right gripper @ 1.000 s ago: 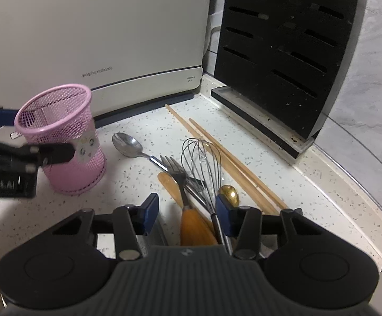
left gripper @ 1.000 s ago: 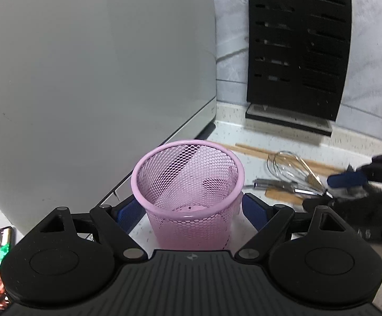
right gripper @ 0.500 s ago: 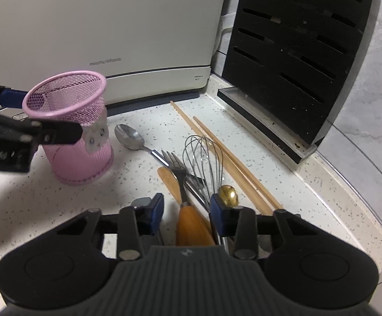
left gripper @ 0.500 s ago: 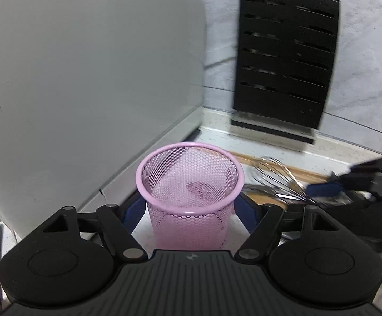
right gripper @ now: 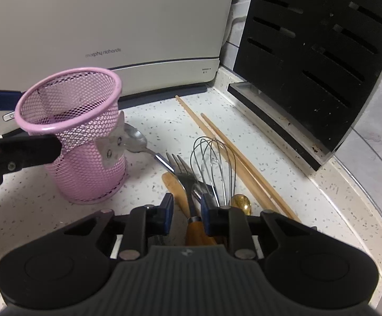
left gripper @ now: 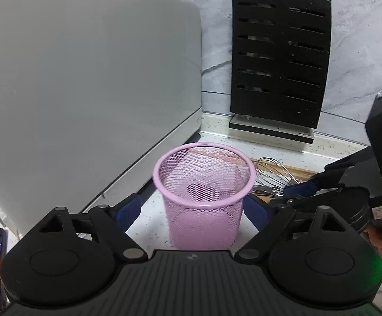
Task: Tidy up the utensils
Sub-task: 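Close the right tool on the wooden-handled fork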
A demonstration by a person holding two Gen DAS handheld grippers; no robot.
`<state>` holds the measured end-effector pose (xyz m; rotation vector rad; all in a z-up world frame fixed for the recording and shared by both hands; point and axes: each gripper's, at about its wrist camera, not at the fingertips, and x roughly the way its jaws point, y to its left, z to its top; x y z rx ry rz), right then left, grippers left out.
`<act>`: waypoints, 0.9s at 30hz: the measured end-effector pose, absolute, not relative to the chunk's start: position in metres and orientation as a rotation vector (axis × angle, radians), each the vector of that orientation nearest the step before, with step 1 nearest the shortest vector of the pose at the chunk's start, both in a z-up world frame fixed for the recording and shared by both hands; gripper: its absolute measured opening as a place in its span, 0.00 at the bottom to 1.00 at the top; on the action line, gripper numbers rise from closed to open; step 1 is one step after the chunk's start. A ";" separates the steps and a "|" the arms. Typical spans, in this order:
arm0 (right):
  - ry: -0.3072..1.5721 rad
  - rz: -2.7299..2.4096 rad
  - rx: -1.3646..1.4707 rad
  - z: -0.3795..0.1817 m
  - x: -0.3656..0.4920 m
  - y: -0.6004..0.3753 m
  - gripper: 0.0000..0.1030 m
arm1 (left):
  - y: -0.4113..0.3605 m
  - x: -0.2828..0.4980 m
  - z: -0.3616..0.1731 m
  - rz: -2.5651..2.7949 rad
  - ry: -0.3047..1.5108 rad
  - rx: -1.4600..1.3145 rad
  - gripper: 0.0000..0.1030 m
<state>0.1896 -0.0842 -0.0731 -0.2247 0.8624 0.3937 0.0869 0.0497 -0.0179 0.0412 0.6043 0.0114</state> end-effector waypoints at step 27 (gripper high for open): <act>0.866 0.397 -0.208 -0.078 0.190 -0.094 0.02 | 0.039 0.107 -0.022 0.034 0.573 -0.091 0.95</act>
